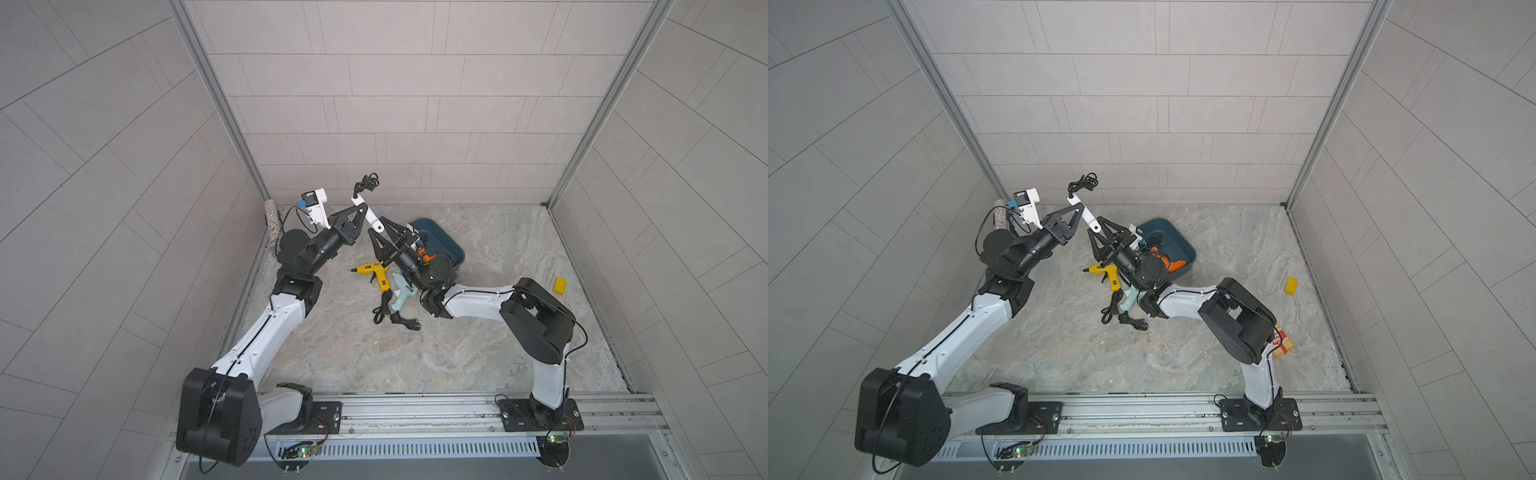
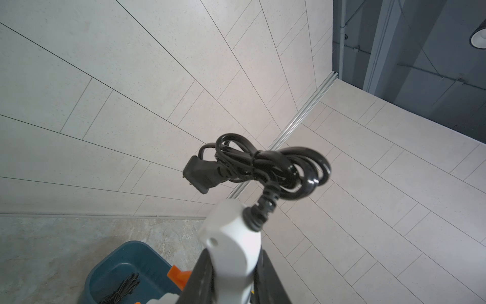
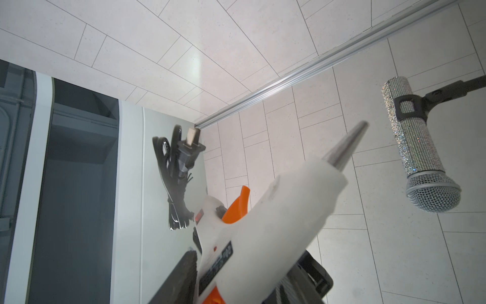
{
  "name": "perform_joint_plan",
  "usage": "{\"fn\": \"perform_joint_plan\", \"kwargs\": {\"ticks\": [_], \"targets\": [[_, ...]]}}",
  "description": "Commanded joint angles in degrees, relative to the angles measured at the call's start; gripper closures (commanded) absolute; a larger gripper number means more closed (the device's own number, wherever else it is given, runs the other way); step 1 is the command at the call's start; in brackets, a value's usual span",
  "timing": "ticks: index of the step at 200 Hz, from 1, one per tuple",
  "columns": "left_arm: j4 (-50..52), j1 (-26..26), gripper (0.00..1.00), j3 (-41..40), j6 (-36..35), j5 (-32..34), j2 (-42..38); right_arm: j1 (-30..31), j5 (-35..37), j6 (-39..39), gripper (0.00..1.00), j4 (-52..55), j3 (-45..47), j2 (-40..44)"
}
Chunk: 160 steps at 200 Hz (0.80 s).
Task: Put the hot melt glue gun into the storage box
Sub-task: Pick up the hot melt adhesive gun from the center of the board.
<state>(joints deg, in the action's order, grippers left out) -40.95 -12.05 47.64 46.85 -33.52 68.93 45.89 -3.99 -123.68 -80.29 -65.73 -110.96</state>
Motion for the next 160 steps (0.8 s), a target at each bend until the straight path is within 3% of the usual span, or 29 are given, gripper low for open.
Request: {"fn": "perform_joint_plan", "kwargs": {"ticks": [1,46,67,112,160], "targets": [[7.2,-3.6,0.97,-3.4,1.6,-15.3,-1.9,-0.9,-0.3,-24.5,0.65,-0.7,-5.0,-0.8],[13.3,-3.6,0.96,-4.0,-1.2,-18.0,-4.0,-2.6,-6.8,-22.1,0.90,-0.7,-7.7,-2.5],[15.2,-3.6,0.89,-4.2,-2.1,-17.5,-5.0,-3.9,-12.4,-18.7,1.00,-0.7,-8.6,-3.1],[21.5,-3.5,0.42,-2.3,-5.0,-15.2,-8.2,-8.1,-20.2,-11.6,1.00,-0.5,-4.8,-0.7],[29.9,-3.3,0.29,-0.1,-9.0,-11.0,-13.9,-16.5,-27.1,-0.3,1.00,9.5,4.6,7.1]]}}
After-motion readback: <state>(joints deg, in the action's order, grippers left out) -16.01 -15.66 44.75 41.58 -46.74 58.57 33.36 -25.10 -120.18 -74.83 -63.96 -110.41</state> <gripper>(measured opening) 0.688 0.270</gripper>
